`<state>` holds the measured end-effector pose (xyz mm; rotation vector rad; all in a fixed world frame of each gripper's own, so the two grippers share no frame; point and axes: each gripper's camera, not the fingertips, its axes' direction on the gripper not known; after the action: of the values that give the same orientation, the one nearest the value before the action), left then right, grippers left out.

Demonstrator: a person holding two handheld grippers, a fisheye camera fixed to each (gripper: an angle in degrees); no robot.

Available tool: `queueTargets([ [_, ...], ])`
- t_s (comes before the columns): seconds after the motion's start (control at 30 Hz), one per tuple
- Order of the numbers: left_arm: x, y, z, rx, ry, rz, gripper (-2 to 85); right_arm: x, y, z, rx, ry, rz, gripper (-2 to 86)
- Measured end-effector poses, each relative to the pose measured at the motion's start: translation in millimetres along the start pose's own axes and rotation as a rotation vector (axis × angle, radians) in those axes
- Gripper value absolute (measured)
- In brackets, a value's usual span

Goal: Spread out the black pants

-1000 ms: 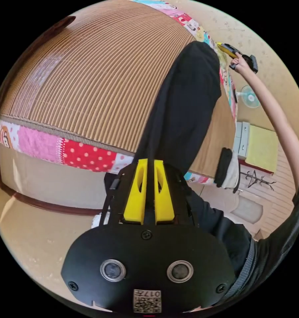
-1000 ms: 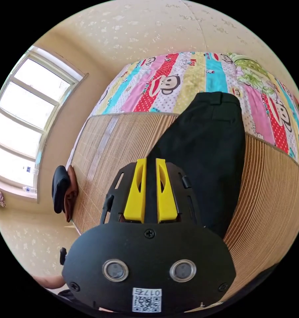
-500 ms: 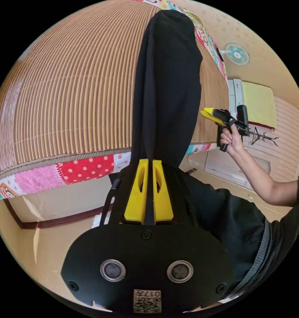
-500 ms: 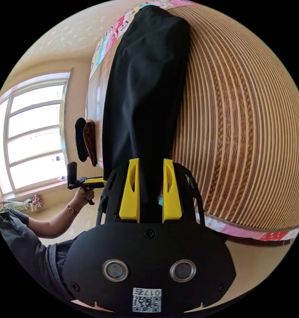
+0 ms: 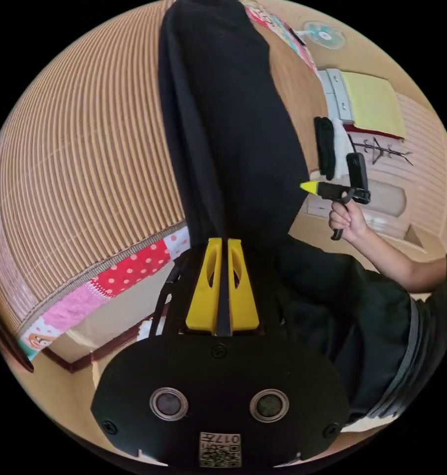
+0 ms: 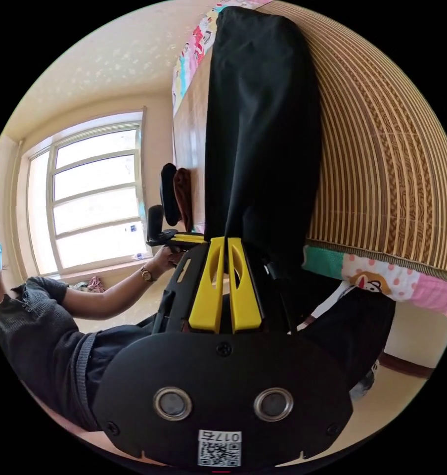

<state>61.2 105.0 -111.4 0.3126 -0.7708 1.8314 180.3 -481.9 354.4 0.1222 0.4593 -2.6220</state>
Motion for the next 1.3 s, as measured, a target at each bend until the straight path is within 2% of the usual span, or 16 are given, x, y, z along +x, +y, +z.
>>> queueTargets([
  [0.03,0,2,-2,-0.001,0.006,0.003,-0.1,-4,1,-2,-0.02,0.054,0.012,1.6],
  [0.13,5,9,-2,0.024,-0.124,-0.022,0.3,8,-6,20,-0.076,0.151,0.071,1.6],
  [0.3,2,-3,34,0.018,-0.267,-0.212,2.8,22,-34,57,-0.142,0.297,0.145,2.6],
  [0.37,-2,-6,35,0.013,-0.249,-0.269,4.7,13,-42,52,-0.154,0.307,0.17,4.0],
  [0.43,-2,-7,25,0.049,-0.202,-0.275,6.4,-1,-44,32,-0.086,0.301,0.154,5.5],
  [0.6,-12,-28,-30,0.291,-0.103,-0.278,9.7,-10,-72,3,0.025,0.329,0.149,10.3],
  [0.73,-26,-83,-16,0.21,-0.142,-0.255,10.3,1,-109,24,-0.061,0.404,0.165,9.7],
  [0.87,-9,-114,2,0.157,-0.196,-0.215,6.0,-12,-101,25,-0.208,0.401,0.031,2.1],
  [0.9,1,-112,6,0.163,-0.194,-0.209,4.5,-13,-96,26,-0.237,0.437,0.026,1.8],
  [0.97,17,-104,12,0.2,-0.175,-0.203,3.5,-14,-68,36,-0.385,0.642,-0.038,1.2],
  [1.0,28,-99,18,0.214,-0.159,-0.198,3.3,-13,-60,36,-0.404,0.666,-0.045,1.3],
  [1.1,41,-97,46,0.147,-0.105,-0.217,3.3,-3,-40,15,-0.36,0.512,0.033,2.0],
  [1.17,41,-100,66,0.063,-0.103,-0.239,3.9,1,-44,-15,-0.19,0.34,0.105,4.2],
  [1.23,42,-105,77,-0.005,-0.152,-0.244,5.0,3,-57,-36,-0.076,0.263,0.133,7.1],
  [1.3,40,-109,68,0.014,-0.151,-0.222,6.7,6,-76,-53,-0.005,0.231,0.135,10.1],
])
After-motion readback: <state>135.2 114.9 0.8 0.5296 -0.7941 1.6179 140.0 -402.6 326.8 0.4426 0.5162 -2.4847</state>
